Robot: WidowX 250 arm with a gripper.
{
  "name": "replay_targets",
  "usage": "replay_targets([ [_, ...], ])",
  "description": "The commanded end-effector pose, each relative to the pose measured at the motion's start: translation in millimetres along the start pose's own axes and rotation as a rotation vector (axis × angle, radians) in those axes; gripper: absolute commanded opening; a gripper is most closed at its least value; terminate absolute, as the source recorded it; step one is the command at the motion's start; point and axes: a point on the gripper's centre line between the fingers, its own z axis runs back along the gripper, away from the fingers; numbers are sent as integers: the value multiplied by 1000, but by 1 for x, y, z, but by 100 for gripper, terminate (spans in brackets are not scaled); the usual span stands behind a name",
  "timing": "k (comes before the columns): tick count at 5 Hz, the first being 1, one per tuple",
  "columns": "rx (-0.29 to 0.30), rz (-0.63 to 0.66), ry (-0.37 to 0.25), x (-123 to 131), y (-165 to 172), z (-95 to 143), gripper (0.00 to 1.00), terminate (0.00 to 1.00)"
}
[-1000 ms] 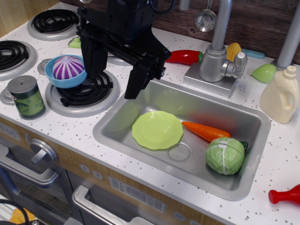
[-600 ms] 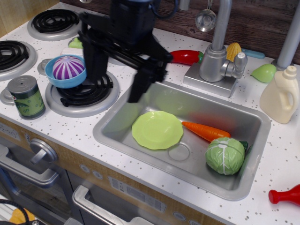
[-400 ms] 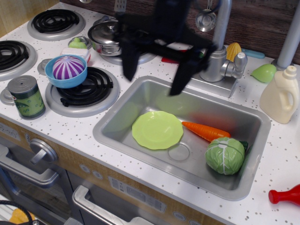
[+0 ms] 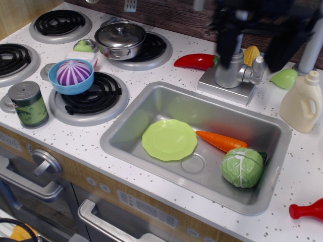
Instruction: Put detergent in sink
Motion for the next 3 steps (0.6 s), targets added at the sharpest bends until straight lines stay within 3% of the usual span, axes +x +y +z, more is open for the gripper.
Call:
replay_targets([
  [1, -117, 73, -107, 18, -59, 14, 100, 0],
  [3, -175, 74, -177, 39, -103, -7, 100, 0],
])
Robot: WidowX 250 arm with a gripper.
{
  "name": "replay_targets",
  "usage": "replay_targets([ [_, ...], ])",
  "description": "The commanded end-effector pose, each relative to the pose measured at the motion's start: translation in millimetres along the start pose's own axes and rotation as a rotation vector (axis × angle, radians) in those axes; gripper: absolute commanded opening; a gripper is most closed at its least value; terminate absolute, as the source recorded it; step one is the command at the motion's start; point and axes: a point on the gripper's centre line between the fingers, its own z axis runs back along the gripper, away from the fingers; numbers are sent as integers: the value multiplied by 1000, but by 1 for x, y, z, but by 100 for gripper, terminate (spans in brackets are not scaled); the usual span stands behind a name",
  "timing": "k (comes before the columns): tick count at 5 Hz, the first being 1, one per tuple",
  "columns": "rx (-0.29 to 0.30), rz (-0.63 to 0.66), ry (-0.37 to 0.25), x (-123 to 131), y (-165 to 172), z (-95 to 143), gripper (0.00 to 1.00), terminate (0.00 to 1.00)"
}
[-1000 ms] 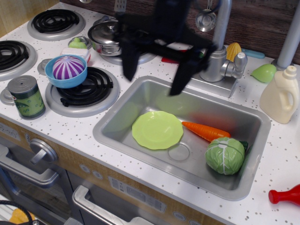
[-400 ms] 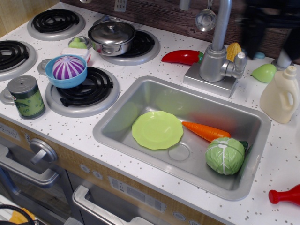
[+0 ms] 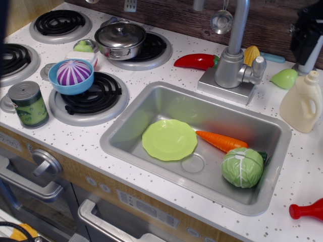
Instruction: Put detergent in sink
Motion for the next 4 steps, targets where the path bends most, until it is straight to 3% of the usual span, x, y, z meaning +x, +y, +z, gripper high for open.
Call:
replay_targets([
  [1, -89, 31, -75, 12, -23, 0, 100, 0],
  [4, -131, 45, -52, 20, -25, -51, 100, 0],
])
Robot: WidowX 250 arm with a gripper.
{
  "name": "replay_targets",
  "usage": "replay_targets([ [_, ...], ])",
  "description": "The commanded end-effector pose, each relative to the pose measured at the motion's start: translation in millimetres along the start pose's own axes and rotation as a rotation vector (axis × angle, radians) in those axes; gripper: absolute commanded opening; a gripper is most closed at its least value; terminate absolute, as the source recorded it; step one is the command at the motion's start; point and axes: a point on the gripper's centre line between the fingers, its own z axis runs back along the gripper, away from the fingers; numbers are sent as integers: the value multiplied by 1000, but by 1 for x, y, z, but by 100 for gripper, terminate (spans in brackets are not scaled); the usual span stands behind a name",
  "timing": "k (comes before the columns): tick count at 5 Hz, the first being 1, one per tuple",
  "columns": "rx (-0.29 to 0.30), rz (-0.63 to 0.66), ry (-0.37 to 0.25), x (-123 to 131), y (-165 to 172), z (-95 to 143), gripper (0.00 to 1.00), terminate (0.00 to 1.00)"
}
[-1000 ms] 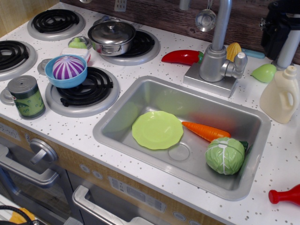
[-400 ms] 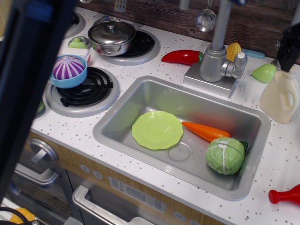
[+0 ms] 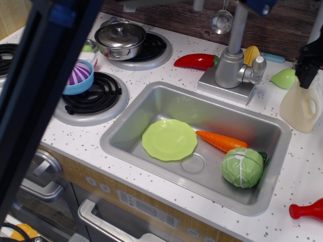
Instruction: Put detergent in sink
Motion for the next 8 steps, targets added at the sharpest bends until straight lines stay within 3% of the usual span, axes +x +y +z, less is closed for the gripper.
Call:
replay_targets([
  [1, -48, 38, -20, 14, -4, -4, 0, 0],
  [2, -51, 37, -18, 16, -4, -9, 0, 0],
  [3, 1, 39, -24, 18, 5, 12, 0, 0],
  [4, 94, -14, -8, 29, 34, 53, 0, 0],
  [5, 157, -63, -10, 33, 66, 71, 0, 0],
  [6, 172, -117, -20, 33, 106, 67, 0, 0],
  [7, 164, -169, 23, 31, 138, 52, 0, 0],
  [8, 141, -204, 88, 8, 157, 30, 0, 0],
])
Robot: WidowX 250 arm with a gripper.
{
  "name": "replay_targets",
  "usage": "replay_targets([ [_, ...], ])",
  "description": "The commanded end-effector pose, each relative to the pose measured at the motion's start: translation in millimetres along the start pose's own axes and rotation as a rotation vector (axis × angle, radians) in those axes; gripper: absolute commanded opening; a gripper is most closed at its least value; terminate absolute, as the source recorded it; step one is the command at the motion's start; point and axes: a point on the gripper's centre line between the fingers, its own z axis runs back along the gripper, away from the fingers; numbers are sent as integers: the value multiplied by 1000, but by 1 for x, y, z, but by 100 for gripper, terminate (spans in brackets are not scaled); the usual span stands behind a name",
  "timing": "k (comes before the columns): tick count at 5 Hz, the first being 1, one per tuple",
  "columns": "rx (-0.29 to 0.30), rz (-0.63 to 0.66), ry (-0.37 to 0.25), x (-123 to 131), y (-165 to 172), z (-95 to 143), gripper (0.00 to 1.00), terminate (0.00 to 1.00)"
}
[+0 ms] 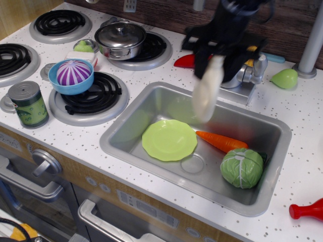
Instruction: Put detergent in sink
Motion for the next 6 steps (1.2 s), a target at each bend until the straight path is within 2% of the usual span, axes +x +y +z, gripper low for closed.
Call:
replay_targets([
  [1, -59, -54, 5, -24, 2, -12, 0, 0],
  [2, -51, -73, 59, -40, 7, -37, 0, 0],
  [3, -78, -73, 26, -47, 15, -56, 0, 0],
  [4, -129, -46, 5, -45, 14, -54, 100, 0],
  [6, -129, -46, 5, -45, 14, -54, 100, 0],
])
